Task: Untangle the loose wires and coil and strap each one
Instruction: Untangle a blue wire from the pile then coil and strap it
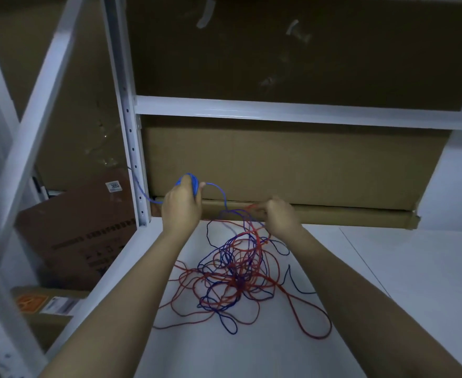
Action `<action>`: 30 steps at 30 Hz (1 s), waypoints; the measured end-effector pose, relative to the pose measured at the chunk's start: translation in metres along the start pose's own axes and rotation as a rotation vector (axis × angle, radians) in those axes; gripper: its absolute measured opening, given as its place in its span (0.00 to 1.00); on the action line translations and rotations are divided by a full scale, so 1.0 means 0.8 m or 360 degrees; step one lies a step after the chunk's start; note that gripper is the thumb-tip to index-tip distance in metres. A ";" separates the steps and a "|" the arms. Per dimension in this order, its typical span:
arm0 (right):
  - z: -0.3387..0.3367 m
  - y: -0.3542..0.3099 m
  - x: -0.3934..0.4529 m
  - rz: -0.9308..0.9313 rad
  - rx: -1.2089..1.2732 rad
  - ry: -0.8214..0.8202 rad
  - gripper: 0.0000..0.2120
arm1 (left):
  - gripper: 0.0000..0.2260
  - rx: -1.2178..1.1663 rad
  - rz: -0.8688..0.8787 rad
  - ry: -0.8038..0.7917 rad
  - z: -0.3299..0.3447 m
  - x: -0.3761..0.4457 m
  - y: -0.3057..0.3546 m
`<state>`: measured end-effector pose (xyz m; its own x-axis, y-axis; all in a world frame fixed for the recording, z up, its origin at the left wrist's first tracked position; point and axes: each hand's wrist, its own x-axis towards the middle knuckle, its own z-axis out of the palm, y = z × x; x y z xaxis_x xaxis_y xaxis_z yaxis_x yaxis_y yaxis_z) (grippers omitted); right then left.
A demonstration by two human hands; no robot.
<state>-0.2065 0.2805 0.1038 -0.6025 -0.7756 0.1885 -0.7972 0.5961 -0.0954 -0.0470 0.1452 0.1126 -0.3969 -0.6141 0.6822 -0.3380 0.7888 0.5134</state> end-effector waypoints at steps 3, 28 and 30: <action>0.016 0.021 -0.001 0.0073 0.0288 -0.0340 0.13 | 0.15 -0.0085 -0.0106 -0.0127 -0.002 0.002 -0.011; -0.067 -0.121 0.022 -0.0072 0.2251 0.0935 0.09 | 0.12 -0.0716 -0.0165 0.0179 -0.087 0.003 0.026; -0.084 -0.124 0.016 -0.0162 0.2059 0.1096 0.10 | 0.12 -0.0696 -0.0213 0.0166 -0.090 0.005 0.029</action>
<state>-0.1329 0.2254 0.1815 -0.7017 -0.3307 0.6310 -0.5357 -0.3390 -0.7734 0.0048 0.1629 0.1649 -0.2789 -0.7230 0.6320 0.0200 0.6536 0.7566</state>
